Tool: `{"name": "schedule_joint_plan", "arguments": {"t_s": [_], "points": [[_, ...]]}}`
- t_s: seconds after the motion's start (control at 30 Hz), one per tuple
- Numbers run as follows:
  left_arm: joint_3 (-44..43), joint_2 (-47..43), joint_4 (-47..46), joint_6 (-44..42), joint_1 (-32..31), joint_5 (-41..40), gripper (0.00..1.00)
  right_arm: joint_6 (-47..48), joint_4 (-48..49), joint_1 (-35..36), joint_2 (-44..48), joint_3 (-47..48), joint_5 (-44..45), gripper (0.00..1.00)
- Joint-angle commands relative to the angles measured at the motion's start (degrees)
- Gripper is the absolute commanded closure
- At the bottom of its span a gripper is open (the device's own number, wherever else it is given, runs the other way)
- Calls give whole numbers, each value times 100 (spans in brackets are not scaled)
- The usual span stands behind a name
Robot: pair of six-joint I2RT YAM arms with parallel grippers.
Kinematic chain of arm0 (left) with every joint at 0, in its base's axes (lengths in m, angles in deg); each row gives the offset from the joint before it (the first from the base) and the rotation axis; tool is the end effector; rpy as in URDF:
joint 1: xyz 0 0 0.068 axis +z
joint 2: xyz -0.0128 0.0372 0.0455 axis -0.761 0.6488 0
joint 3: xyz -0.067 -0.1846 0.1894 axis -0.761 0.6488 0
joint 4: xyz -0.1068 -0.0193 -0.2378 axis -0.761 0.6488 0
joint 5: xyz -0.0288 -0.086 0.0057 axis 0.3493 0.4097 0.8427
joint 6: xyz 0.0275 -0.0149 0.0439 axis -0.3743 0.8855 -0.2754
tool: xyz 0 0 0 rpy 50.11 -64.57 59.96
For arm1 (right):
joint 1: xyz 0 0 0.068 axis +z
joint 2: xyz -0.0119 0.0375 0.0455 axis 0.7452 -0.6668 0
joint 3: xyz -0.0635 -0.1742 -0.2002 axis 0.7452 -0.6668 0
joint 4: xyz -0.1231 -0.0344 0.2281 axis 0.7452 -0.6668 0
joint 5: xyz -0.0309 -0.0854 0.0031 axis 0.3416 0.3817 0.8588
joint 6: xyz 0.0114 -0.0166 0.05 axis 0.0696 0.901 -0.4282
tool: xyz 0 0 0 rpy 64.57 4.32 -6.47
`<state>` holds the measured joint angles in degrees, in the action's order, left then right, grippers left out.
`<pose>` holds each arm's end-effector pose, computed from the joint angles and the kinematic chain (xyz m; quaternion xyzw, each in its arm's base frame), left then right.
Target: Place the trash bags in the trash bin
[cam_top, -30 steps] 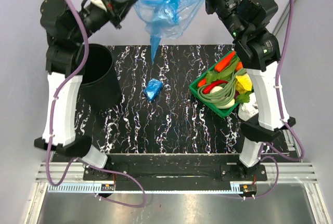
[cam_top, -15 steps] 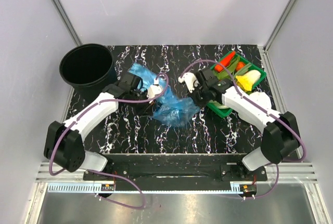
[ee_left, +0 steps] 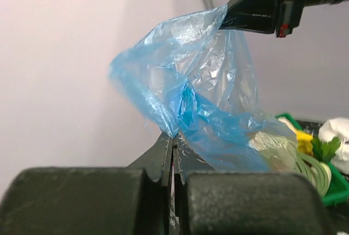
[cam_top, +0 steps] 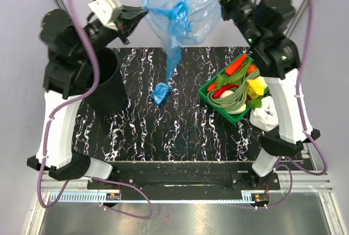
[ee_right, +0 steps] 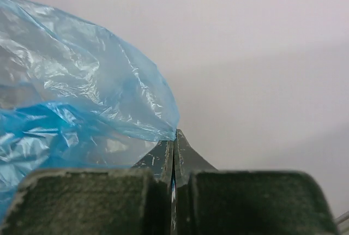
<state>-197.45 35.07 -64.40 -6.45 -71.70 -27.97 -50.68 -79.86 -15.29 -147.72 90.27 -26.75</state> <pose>0.2074 -0.1044 0.6010 0.3908 0.4924 -0.2115 0.7484 0.2541 0.1593 0.6107 -0.2705 0.5697 0.0108 0.7760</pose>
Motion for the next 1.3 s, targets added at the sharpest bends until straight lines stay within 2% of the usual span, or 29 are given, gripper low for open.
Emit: {"name": "schedule_joint_plan", "arguments": {"t_s": [0.0, 0.07, 0.1, 0.17, 0.2, 0.27, 0.3, 0.37, 0.43, 0.6, 0.93, 1.1, 1.27], "points": [[-597, 22, 287, 95, 0, 965, 100, -4, -453, -19, 163, 677, -239, 100], [146, -205, 734, -455, -192, 1966, 100, -319, -788, -10, 557, -188, -792, 100], [829, -346, 1094, -1025, -471, 1988, 100, -408, -833, -19, 830, -1455, -1056, 100], [2533, -566, 1649, -1905, -973, 1420, 100, -471, -772, -10, 1235, -3611, -1576, 100], [3516, -576, 1721, -2162, -1106, 1156, 100, -445, -650, -10, 1358, -4692, -1664, 100], [4890, -419, 1766, -2532, -1300, 673, 100, -374, -168, -19, 1674, -6373, -1622, 100], [5314, -313, 1774, -2595, -1335, 453, 100, -339, 78, -10, 1807, -6973, -1587, 100], [5599, -216, 1766, -2517, -1248, 223, 100, -356, 265, -19, 2001, -7321, -1473, 100], [5478, -364, 1731, -2359, -1099, 231, 100, -339, 265, -10, 2054, -7060, -1271, 100], [4381, -760, 1204, -1586, -537, 29, 100, -304, 72, -10, 1616, -5418, -788, 100], [3017, -1200, -194, -425, 395, -1429, 100, -532, 142, -19, 675, -3088, -409, 100], [2332, -1226, -151, -135, 914, -2036, 100, -664, -15, -10, 253, -2103, -592, 100], [1804, -1401, 122, -170, 1265, -2485, 100, -682, -411, -10, -388, -715, -593, 100]]}}
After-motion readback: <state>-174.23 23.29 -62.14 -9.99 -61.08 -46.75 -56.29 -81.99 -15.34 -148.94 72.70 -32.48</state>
